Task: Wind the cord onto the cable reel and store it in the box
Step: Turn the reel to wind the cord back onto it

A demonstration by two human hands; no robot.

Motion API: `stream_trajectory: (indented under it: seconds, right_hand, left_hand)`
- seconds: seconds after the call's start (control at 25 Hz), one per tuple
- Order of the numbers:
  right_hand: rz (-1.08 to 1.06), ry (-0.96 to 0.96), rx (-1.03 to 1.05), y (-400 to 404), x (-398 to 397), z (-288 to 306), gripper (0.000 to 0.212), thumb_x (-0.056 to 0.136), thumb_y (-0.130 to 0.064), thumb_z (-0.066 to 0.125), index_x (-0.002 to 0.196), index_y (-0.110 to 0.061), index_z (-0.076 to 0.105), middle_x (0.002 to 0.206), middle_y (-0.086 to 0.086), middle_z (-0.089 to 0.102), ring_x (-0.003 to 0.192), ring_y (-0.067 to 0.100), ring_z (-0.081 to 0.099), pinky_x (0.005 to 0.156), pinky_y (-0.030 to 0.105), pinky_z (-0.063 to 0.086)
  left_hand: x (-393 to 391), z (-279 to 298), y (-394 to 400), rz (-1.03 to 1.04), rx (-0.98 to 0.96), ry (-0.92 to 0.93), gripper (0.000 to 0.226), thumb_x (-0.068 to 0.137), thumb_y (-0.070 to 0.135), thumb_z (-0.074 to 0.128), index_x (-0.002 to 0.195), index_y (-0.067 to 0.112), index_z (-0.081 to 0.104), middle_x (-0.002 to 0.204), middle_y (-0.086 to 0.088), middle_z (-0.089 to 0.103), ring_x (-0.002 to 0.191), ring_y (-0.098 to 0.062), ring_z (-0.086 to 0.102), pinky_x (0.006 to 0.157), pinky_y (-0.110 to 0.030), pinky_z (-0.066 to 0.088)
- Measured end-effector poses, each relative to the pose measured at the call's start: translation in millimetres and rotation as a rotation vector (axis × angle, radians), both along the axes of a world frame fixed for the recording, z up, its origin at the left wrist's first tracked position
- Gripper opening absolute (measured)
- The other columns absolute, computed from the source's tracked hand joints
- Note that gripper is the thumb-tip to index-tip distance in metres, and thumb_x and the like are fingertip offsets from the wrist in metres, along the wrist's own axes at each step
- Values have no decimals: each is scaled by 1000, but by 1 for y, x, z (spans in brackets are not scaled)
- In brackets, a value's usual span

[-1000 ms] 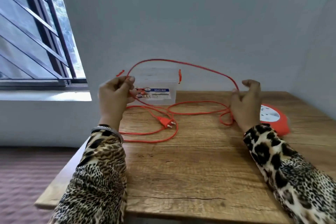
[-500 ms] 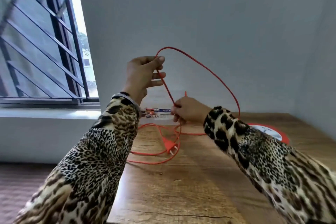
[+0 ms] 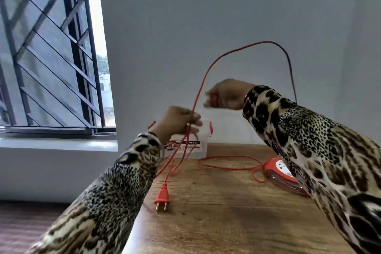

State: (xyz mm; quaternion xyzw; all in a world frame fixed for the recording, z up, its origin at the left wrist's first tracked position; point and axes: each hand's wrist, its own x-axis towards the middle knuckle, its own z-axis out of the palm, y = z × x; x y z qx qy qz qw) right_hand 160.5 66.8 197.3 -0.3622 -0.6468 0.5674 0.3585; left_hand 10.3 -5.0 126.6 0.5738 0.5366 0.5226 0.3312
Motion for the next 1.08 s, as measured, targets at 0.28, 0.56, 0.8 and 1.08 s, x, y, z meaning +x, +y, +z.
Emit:
stream_trajectory:
  seconds: [0.28,0.56,0.8,1.08]
  right_hand:
    - [323,-207,103,-36,-9,-43,17,98,-10,47,102,0,60,87,14,69,63,13,62,59,20,54]
    - [-111,-52,312,-29,6,1,16,99,-11,45,106,0,55,76,11,63,55,15,55,46,20,50]
    - [-275,-534,327,-15,32,-13,19,96,-22,52,109,-10,60,66,3,47,48,14,35,44,22,29]
    - [75,-634,119,-26,26,-70,17,102,-14,36,106,-4,50,68,7,50,50,15,40,40,20,37]
  left_hand:
    - [2,52,5,62,141,-112,16,97,23,58,102,9,62,105,-8,71,85,-22,70,75,-34,60]
    - [-33,-10,-30,-269,-361,437,26,96,23,59,120,14,62,88,-1,71,57,-10,62,52,-22,53]
    - [-98,2,-27,58,-6,-585,14,98,24,54,94,13,60,61,5,40,32,-2,27,27,-11,19]
    - [-130,-65,-18,254,-226,-838,34,103,6,17,85,5,46,49,-1,40,23,-4,25,24,-12,20]
